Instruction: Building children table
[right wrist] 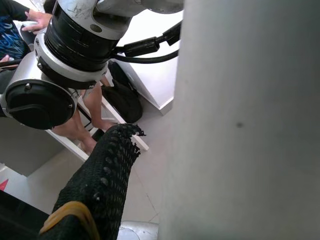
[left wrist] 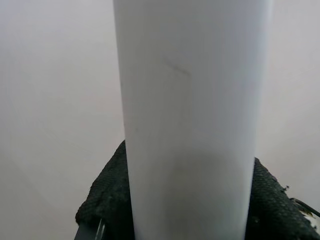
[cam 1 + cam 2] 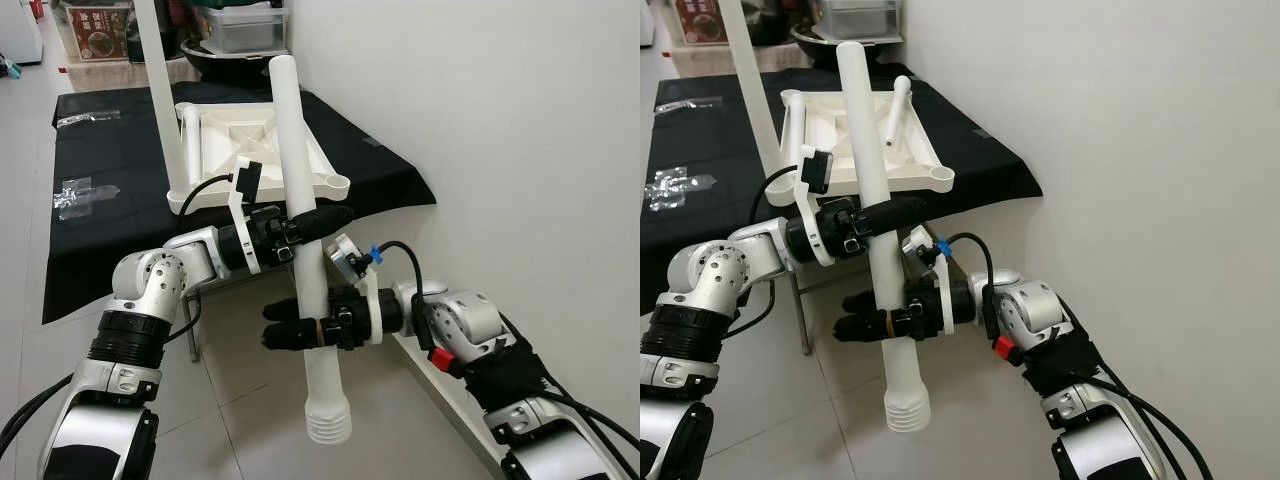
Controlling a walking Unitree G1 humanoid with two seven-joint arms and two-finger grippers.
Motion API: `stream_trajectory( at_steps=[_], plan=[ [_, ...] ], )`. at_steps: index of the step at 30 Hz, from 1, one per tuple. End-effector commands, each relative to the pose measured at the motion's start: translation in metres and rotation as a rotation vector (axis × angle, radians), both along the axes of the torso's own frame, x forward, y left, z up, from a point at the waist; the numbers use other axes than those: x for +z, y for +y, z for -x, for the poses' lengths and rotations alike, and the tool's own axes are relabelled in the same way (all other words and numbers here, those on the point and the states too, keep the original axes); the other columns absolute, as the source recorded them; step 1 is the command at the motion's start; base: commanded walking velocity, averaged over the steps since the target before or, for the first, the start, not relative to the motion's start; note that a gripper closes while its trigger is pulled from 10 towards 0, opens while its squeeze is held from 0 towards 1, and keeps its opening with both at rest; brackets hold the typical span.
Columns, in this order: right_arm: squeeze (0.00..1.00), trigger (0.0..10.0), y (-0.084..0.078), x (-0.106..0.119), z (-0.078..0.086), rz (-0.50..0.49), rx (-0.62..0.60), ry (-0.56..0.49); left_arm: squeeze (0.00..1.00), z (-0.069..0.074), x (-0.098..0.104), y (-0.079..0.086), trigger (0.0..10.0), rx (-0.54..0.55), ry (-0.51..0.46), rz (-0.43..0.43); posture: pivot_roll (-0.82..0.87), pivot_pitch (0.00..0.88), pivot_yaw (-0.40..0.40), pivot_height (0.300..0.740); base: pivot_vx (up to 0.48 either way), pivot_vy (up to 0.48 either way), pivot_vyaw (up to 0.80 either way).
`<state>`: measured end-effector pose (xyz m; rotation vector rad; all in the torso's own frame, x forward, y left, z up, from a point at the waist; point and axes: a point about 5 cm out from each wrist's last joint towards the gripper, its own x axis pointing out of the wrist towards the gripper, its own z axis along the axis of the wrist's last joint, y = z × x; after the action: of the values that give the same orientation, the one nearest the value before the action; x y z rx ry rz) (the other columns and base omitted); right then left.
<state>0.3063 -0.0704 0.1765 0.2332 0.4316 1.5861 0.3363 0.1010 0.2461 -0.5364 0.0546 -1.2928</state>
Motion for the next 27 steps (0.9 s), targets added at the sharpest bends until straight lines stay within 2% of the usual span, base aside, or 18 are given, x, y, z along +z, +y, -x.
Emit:
stream_trajectory(
  at_steps=[1,10,11,12,13,27],
  plan=[
    [0.0,10.0,0.0123,-0.0008,0.0054,-0.02,0.062,0.006,0.0,-0.0013,0.0113,-0.0047,10.0,0.004,-0.054,0.037,0.06,0.016,-0.072,0.74,0.0,0.0,0.0],
    [0.0,9.8,0.0148,0.0011,0.0041,-0.03,0.063,0.004,0.0,-0.0018,0.0106,-0.0057,10.0,0.01,-0.05,0.045,0.05,0.018,-0.071,0.74,0.0,0.0,0.0],
    [0.0,5.2,0.0151,0.0012,0.0039,-0.03,0.063,0.003,0.0,-0.0016,0.0103,-0.0057,10.0,0.01,-0.05,0.044,0.05,0.019,-0.07,0.74,0.0,0.0,0.0],
    [0.0,5.2,0.0152,0.0013,0.0037,-0.029,0.063,0.002,0.0,-0.0015,0.01,-0.0057,10.0,0.01,-0.05,0.043,0.05,0.019,-0.07,0.74,0.0,0.0,0.0],
    [0.0,0.0,0.0156,0.001,0.0032,-0.026,0.06,0.0,0.0,-0.0015,0.0101,-0.0056,10.0,0.01,-0.05,0.044,0.05,0.019,-0.07,0.74,0.0,0.0,0.0],
    [0.0,0.0,0.0194,0.0044,0.0029,-0.036,0.069,-0.007,0.0,-0.0005,0.0119,-0.0074,10.0,0.0,-0.036,0.05,0.05,0.019,-0.069,0.74,0.0,0.0,0.0]
  ],
)
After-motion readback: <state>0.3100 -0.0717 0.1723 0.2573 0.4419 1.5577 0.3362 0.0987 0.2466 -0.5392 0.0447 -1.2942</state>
